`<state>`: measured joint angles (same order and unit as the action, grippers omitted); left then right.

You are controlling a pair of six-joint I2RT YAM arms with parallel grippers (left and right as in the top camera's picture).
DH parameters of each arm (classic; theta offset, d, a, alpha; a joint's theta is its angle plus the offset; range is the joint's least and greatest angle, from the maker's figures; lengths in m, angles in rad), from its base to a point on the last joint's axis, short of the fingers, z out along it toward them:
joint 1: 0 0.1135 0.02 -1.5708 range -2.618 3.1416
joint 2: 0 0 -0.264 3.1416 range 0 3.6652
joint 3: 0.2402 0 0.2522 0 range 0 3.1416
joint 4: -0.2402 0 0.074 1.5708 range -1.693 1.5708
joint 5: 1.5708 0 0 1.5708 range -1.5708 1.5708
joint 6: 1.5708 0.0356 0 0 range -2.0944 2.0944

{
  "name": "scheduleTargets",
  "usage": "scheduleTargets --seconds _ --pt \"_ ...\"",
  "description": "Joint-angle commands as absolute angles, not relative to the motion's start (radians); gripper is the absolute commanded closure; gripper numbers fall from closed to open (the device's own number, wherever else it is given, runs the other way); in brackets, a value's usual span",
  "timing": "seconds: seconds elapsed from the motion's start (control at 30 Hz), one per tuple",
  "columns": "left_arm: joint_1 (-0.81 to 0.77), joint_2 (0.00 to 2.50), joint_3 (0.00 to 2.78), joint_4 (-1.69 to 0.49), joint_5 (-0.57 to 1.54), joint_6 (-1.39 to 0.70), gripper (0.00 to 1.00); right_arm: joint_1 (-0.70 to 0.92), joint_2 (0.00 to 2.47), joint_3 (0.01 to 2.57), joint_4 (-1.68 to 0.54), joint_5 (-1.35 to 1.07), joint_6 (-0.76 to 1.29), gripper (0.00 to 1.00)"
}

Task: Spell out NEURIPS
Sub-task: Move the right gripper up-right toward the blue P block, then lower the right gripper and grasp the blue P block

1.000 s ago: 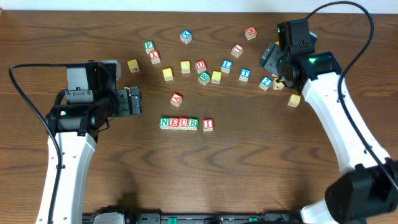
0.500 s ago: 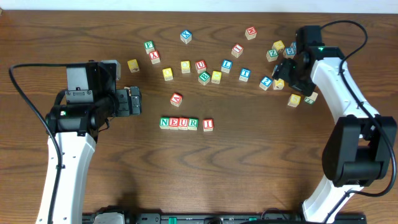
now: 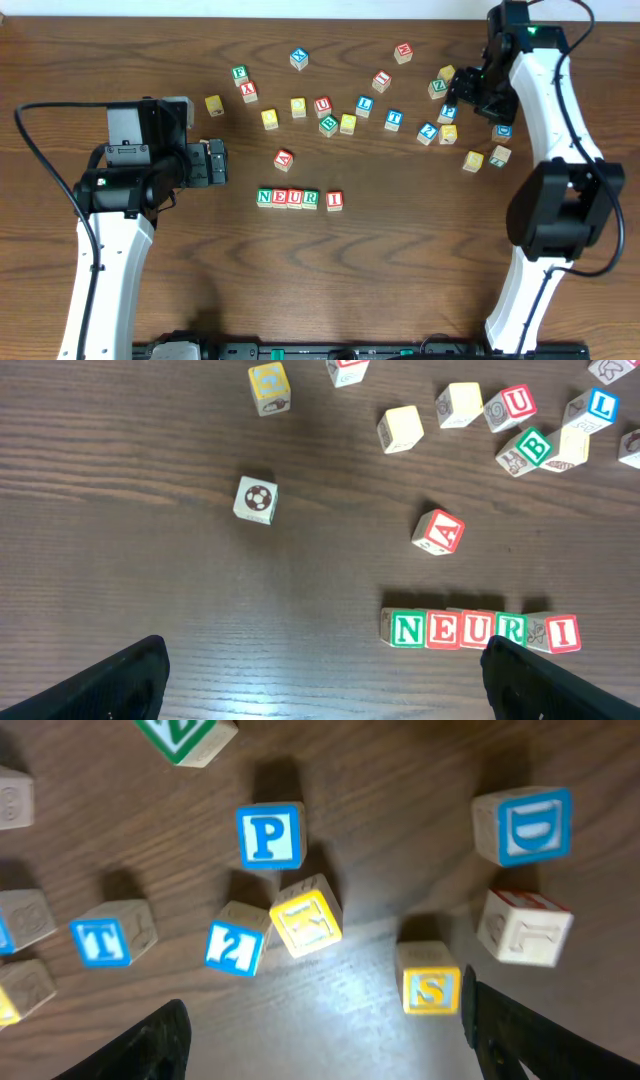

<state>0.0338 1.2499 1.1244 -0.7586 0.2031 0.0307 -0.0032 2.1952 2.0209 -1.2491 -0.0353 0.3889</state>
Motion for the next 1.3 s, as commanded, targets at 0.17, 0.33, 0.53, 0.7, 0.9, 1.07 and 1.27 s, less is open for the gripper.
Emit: scheduleTargets --seconds 0.17,0.33,0.53,0.7,0.9,1.07,1.27 --pt "0.038 1.248 1.147 -0.759 0.197 0.041 0.02 0.033 2.220 2.048 -1.161 -0.036 0.361 0.17" --pt "0.038 1.248 1.147 -0.759 0.197 0.041 0.02 0.057 2.222 2.048 -1.132 -0.015 0.366 0.20" --pt "0.038 1.248 1.147 -0.759 0.197 0.041 0.02 0.081 2.231 2.046 -1.121 0.073 0.405 0.18" --pt "0.038 1.248 1.147 -0.759 0.197 0.041 0.02 0.080 2.271 2.046 -1.110 0.072 0.422 0.19" --pt "0.038 1.248 1.147 -0.759 0.197 0.041 0.02 0.080 2.319 2.046 -1.110 0.073 0.422 0.21" --pt "0.038 1.248 1.147 -0.759 0.197 0.041 0.02 0.080 2.340 2.046 -1.092 0.073 0.423 0.21" --pt "0.038 1.248 1.147 -0.759 0.197 0.041 0.02 0.078 2.342 2.046 -1.068 0.105 0.467 0.24"
